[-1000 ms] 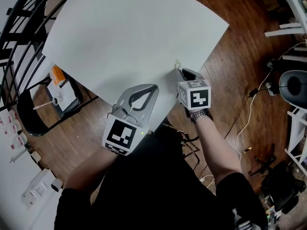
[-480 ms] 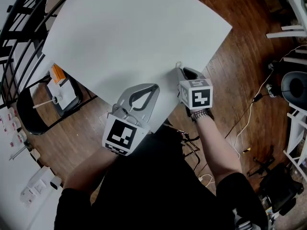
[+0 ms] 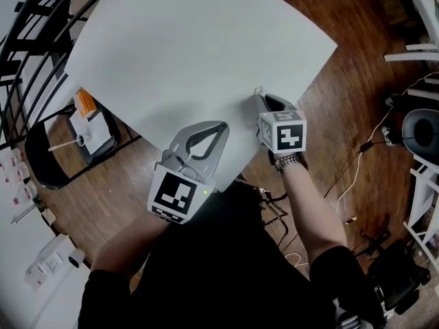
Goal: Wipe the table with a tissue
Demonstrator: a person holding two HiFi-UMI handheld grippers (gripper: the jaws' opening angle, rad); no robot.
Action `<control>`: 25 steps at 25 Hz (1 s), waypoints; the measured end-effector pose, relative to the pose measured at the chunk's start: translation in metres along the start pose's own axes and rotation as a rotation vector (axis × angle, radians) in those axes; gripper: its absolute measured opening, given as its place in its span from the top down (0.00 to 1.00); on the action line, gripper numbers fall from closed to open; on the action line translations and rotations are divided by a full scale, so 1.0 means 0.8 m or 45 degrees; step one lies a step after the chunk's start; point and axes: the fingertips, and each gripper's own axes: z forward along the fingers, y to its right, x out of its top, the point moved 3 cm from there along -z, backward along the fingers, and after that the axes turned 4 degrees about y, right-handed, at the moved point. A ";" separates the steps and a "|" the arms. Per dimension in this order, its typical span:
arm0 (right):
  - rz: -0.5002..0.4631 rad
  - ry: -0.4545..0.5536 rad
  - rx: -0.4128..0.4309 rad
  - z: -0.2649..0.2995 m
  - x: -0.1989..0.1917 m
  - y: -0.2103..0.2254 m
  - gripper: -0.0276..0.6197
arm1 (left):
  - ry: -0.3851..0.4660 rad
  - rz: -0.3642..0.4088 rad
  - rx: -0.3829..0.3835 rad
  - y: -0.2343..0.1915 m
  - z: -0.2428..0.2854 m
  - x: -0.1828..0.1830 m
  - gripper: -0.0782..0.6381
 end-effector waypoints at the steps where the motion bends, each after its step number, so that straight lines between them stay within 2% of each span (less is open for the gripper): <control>1: -0.001 0.000 0.000 0.001 0.001 0.000 0.93 | 0.001 0.000 0.003 0.000 -0.001 0.000 0.87; 9: 0.000 0.026 -0.026 0.005 0.011 0.006 0.93 | 0.010 0.001 0.027 -0.002 -0.007 0.004 0.87; 16: 0.004 0.116 -0.090 -0.008 0.019 0.012 0.93 | 0.022 0.000 0.034 -0.004 -0.013 0.000 0.87; 25: 0.050 0.198 -0.170 -0.051 0.007 0.023 0.93 | 0.063 0.037 -0.008 0.014 -0.022 0.006 0.87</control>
